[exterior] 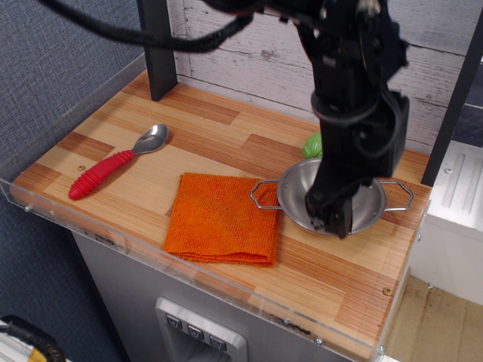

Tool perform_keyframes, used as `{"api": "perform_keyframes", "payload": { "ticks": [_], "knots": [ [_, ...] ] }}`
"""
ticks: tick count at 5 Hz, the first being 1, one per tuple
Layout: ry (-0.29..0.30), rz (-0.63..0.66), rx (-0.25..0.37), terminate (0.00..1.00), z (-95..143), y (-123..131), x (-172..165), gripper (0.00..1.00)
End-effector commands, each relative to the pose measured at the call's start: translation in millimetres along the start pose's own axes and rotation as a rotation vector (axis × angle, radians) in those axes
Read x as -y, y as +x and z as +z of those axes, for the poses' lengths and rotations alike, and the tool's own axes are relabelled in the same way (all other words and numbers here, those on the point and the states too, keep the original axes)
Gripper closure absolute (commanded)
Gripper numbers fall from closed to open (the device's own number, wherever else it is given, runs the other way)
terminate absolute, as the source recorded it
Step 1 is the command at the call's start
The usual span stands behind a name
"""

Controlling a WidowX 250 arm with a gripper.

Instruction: Move the bowl to between the spoon and green and yellow object

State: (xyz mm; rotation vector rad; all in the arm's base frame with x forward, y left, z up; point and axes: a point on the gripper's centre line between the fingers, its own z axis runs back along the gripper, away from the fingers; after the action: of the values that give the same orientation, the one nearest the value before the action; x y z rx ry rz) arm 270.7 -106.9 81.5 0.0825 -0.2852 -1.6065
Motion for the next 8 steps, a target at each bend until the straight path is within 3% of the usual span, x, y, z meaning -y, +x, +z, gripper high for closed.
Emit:
{"api": "perform_keyframes", "payload": {
  "ticks": [1, 3, 5, 6, 7, 8],
  "knots": [
    [-0.034, -0.001, -0.002, 0.00, 0, 12, 25, 0.00],
    [-0.060, 0.149, -0.032, 0.00, -19, 0, 13, 0.00],
    [-0.035, 0.262, -0.074, 0.00, -22, -14, 13, 0.00],
    [-0.082, 0.242, -0.085, 0.00, -33, -12, 15, 0.00],
    [-0.101, 0.214, -0.097, 0.00, -38, -6, 14, 1.00],
    [-0.093, 0.206, -0.111, 0.00, -39, -2, 14, 1.00]
  ]
}}
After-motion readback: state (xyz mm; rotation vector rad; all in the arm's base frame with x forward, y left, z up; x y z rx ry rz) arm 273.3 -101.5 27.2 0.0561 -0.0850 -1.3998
